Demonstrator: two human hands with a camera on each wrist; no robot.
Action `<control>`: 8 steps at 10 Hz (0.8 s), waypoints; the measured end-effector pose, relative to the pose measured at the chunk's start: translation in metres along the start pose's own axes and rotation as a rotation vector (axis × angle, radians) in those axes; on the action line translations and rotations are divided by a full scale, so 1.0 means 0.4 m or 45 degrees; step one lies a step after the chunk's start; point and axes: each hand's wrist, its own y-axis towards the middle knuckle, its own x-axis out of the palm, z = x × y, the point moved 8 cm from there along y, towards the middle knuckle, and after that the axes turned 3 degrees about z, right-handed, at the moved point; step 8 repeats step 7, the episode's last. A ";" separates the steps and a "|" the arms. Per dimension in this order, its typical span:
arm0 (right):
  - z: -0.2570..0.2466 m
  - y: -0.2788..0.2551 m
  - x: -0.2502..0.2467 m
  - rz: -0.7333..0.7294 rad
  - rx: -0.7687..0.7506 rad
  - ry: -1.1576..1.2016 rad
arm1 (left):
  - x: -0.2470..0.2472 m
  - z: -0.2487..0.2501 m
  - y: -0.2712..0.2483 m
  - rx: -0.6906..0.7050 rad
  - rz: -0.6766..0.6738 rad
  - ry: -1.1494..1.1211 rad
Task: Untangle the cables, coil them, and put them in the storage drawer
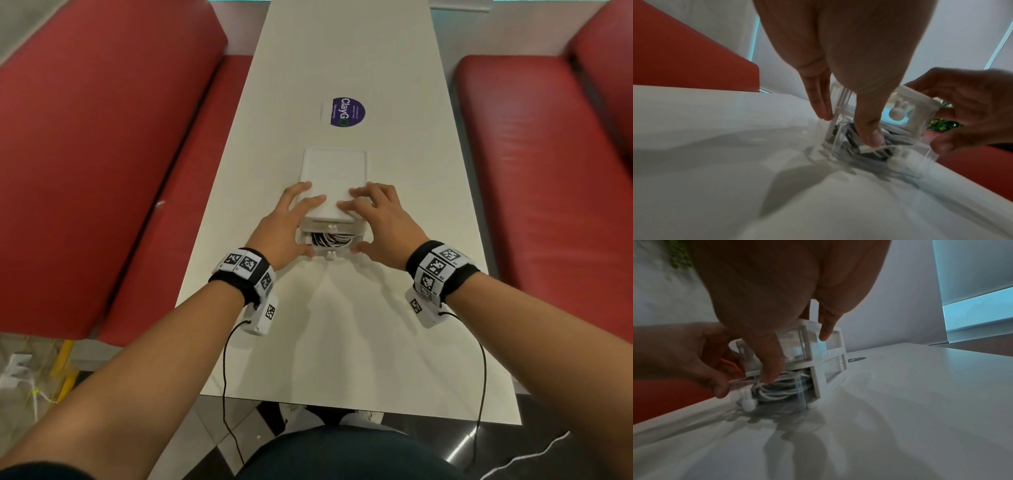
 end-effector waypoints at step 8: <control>-0.017 -0.075 -0.041 0.106 0.022 -0.014 | -0.075 -0.002 -0.055 -0.074 0.192 0.035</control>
